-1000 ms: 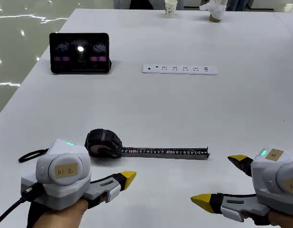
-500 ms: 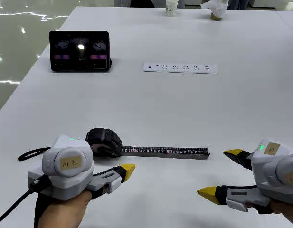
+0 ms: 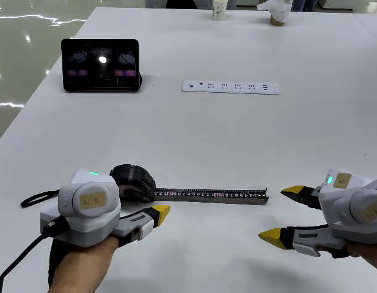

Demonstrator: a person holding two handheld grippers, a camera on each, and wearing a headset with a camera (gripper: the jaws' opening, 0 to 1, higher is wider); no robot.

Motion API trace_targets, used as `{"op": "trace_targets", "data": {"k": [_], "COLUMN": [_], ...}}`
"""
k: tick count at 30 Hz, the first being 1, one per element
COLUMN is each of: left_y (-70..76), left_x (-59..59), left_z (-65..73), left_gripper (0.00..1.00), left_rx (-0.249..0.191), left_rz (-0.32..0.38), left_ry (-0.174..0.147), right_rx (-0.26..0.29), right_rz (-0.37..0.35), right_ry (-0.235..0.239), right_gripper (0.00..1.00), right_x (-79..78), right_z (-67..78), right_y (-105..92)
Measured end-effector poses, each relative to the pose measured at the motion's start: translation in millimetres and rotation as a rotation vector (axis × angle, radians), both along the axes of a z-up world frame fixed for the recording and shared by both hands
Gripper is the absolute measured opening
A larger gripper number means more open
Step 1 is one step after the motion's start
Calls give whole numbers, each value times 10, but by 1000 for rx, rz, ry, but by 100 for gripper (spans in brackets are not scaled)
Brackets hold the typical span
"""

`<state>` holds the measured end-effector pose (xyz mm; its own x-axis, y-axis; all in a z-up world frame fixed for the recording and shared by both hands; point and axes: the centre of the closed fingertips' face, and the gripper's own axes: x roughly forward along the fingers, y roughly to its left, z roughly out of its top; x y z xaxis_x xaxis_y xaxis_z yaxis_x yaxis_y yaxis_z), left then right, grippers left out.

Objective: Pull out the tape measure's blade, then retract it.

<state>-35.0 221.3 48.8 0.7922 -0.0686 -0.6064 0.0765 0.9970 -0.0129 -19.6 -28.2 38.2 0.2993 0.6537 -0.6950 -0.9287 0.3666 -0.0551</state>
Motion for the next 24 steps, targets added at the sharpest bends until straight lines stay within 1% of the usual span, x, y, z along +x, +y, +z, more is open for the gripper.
{"op": "trace_targets", "data": {"k": [6, 9, 10, 12, 14, 18, 20, 24], "left_y": [23, 28, 30, 29, 25, 17, 18, 40], "left_x": [43, 67, 77, 91, 112, 148, 169, 207], "left_z": [-37, -56, -63, -69, -79, -87, -85, -93], "left_gripper": [83, 82, 82, 81, 81, 80, 79, 77], "left_rx": [-10, -17, -18, -17, -21, -31, -34, -34], "left_rz": [13, 14, 15, 14, 14, 17, 20, 29], "left_ry": [3, 8, 9, 9, 10, 14, 12, 12], "right_rx": [-24, -35, -44, -56, -83, -88, -103, -112], "right_rz": [46, 62, 79, 90, 109, 122, 131, 138], "right_ry": [-7, -3, -7, -9, -22, -27, -38, -38], "right_gripper": [49, 47, 46, 44, 42, 40, 38, 35], "right_x": [54, 79, 79, 89, 111, 146, 179, 223], "right_z": [-41, -75, -91, -121, -152, -172, -193, -219], "right_y": [-1, -9, -9, -13, -31, -26, -37, -48]}}
